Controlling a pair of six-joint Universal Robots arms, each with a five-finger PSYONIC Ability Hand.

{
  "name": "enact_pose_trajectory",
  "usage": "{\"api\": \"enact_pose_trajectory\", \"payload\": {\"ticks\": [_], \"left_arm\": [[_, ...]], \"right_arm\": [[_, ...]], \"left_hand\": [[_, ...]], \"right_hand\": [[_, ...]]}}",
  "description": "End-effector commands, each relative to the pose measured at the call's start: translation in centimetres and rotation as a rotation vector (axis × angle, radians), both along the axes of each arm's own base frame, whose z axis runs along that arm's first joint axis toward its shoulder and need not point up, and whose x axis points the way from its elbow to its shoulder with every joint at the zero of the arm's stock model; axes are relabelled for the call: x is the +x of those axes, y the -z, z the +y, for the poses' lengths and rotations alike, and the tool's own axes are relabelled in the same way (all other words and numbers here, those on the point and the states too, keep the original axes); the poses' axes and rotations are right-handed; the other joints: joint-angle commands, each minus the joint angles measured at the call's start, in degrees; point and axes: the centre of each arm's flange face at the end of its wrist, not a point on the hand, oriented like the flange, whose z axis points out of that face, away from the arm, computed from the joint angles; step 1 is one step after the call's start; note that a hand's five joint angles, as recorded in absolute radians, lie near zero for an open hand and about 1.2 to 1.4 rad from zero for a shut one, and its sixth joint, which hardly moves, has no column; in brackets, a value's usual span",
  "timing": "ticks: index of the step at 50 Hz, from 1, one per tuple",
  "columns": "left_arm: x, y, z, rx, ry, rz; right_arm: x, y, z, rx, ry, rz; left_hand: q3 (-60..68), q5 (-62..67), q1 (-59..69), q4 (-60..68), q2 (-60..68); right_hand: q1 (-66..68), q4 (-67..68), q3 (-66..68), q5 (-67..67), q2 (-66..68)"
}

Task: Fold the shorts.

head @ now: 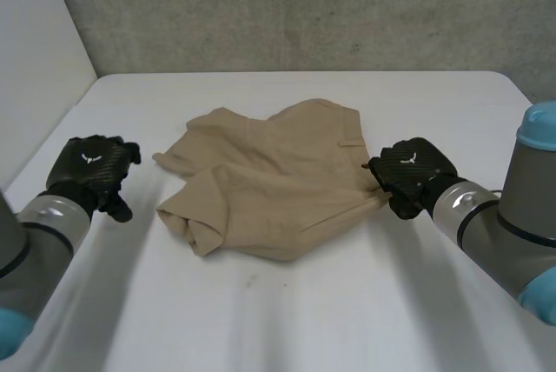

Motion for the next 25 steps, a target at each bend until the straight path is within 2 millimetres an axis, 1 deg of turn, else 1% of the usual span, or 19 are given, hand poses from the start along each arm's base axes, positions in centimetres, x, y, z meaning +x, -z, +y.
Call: {"api": "enact_pose_trajectory", "payload": {"ticks": [1,3,4,7,8,9,11,16,18,19,22,23,25], "left_arm": [[-1.9,-3.1,4.1,0.044,0.092,0.255],[-2.4,-3.3,4.6,0.056,0.108,0.293],[-2.9,-3.2,5.2,0.07,0.127,0.314],[-4.0,-2.9,6.3,0.091,0.175,0.322],[-5.0,-2.3,6.9,0.108,0.203,0.314],[-5.4,-1.9,7.0,0.116,0.208,0.308],[-6.7,-0.7,6.8,0.123,0.191,0.287],[-8.4,1.5,6.7,0.113,0.079,0.216],[-8.8,2.2,6.5,0.115,0.041,0.196],[-9.1,2.9,6.1,0.116,0.006,0.179],[-9.6,4.1,5.6,0.13,-0.02,0.154],[-9.8,4.8,5.4,0.139,-0.024,0.141],[-10.0,5.4,5.1,0.145,-0.031,0.132]], "right_arm": [[0.1,-0.8,1.0,0.004,-0.005,-0.016],[0.0,-0.6,1.3,0.015,-0.007,-0.016],[0.0,-0.5,1.3,0.018,-0.009,-0.015],[0.1,-0.3,1.7,0.026,-0.015,-0.01],[0.3,-0.3,1.9,0.027,-0.021,-0.009],[0.4,-0.2,2.0,0.028,-0.026,-0.009],[0.6,-0.1,2.3,0.031,-0.034,-0.007],[0.6,0.0,2.4,0.037,-0.037,-0.005],[0.6,0.1,2.5,0.039,-0.039,-0.003],[0.6,0.1,2.6,0.039,-0.039,-0.003],[0.6,0.2,2.6,0.041,-0.04,-0.002],[0.6,0.3,2.7,0.042,-0.042,-0.002],[0.6,0.3,2.7,0.043,-0.042,0.0]], "left_hand": [[1.2,2.1,0.7,1.9,1.2],[1.2,2.1,0.7,1.9,1.2],[0.9,1.8,0.3,1.5,0.9],[1.1,1.9,0.5,1.7,1.1],[1.4,2.3,0.8,2.0,1.4],[1.4,2.3,0.8,2.0,1.4],[2.2,3.1,1.7,2.9,2.2],[3.6,4.5,3.0,4.2,3.6],[3.8,4.6,3.2,4.4,3.8],[3.8,4.6,3.2,4.4,3.8],[3.8,4.6,3.2,4.4,3.8],[3.4,4.3,2.9,4.0,3.4],[3.3,4.1,2.7,3.9,3.3]], "right_hand": [[27.6,11.9,12.5,14.1,13.1],[27.6,11.9,12.5,14.1,13.1],[27.6,11.9,12.5,14.1,13.1],[27.6,11.9,12.5,14.1,13.1],[27.6,11.9,12.5,14.1,13.1],[27.6,11.9,12.5,14.1,13.1],[27.6,11.9,12.5,14.1,13.1],[27.6,11.9,12.5,14.1,13.1],[27.6,11.9,12.5,14.1,13.1],[27.6,11.9,12.5,14.1,13.1],[27.6,11.9,12.5,14.1,13.1],[27.6,11.9,12.5,14.1,13.1],[27.6,11.9,12.5,14.1,13.1]]}}
